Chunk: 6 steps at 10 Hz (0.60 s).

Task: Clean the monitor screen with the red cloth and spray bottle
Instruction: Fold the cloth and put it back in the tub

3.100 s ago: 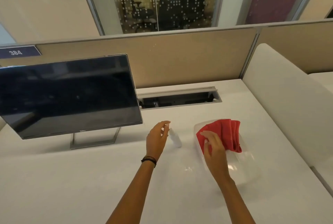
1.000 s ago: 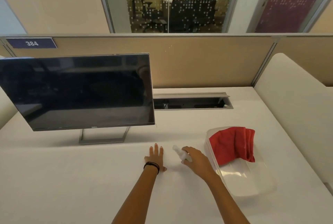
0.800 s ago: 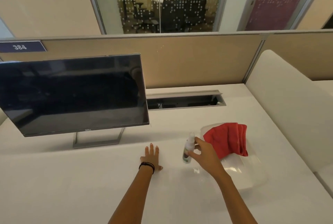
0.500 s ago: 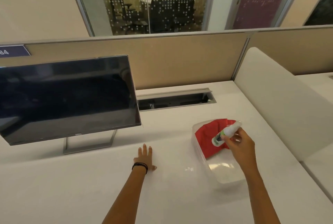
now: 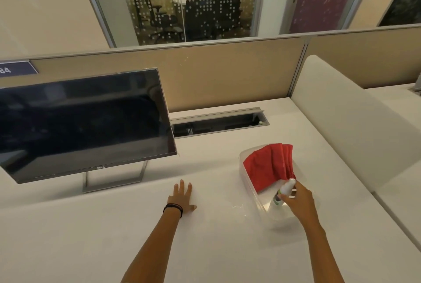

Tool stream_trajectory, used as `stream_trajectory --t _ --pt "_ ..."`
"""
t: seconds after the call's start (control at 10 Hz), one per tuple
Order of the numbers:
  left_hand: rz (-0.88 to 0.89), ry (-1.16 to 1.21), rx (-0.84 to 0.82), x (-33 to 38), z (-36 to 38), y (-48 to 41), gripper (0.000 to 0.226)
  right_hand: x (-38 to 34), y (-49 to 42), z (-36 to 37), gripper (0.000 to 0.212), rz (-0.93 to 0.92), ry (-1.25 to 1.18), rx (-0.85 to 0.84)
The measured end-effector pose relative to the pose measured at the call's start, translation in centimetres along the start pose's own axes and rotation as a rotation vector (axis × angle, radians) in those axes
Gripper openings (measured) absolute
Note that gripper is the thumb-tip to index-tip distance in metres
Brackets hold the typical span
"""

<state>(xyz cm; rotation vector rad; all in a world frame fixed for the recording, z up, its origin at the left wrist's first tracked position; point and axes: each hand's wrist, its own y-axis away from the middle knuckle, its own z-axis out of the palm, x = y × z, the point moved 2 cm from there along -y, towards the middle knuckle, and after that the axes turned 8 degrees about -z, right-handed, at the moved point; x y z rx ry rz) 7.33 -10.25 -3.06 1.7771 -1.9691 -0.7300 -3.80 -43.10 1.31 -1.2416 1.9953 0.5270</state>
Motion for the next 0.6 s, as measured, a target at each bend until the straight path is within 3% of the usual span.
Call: stream_trajectory --t 0.2,0.3,0.4,0.6 --pt "0.004 -0.029 -0.056 -0.4 0.8 1.7 0.08 -0.8 0.4 0.1 0.02 -0.013 0.059 -0.011" --pt "0.042 -0.032 -0.065 -0.6 0.8 2.4 0.077 -1.0 0.5 -0.4 0.027 0.001 -0.004 -0.056" --pt "0.11 -0.036 -0.001 -1.4 0.8 3.4 0.065 -2.2 0.7 -1.0 0.075 -0.021 -0.001 -0.075" --pt "0.198 0.087 0.216 -3.7 0.9 4.9 0.057 -7.6 1.9 1.0 0.066 -0.296 0.244 0.183"
